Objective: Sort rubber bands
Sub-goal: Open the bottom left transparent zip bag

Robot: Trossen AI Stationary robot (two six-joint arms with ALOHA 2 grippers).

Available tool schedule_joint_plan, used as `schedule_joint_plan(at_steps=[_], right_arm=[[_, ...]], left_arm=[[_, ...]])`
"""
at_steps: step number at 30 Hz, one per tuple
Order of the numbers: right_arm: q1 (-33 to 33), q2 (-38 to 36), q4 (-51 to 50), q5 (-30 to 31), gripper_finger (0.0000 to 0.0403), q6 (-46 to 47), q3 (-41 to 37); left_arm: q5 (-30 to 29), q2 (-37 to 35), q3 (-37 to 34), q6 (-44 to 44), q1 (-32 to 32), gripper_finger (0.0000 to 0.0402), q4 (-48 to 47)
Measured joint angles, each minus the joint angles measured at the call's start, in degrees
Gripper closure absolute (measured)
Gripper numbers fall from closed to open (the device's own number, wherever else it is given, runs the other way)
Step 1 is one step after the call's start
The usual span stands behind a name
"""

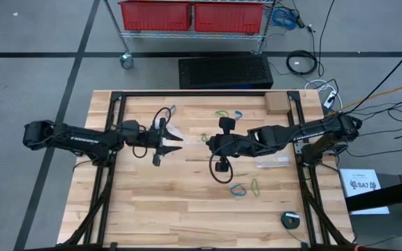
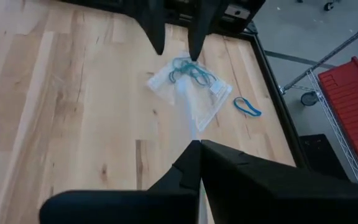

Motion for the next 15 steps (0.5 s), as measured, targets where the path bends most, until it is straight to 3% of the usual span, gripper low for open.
schedule_joint_plan(at_steps=[10, 15], right_arm=[[0.0, 0.0, 1.7, 0.2, 0.0403, -1.2, 0.0], [-1.1, 0.7, -6.3, -2.8, 0.0398, 4.8, 0.1]], left_arm=[[-0.5, 1.0, 0.0, 0.0, 0.0, 0.0252, -4.4], [-0.6, 0.9, 0.0, 0.2, 0.0, 0.0252, -5.3]])
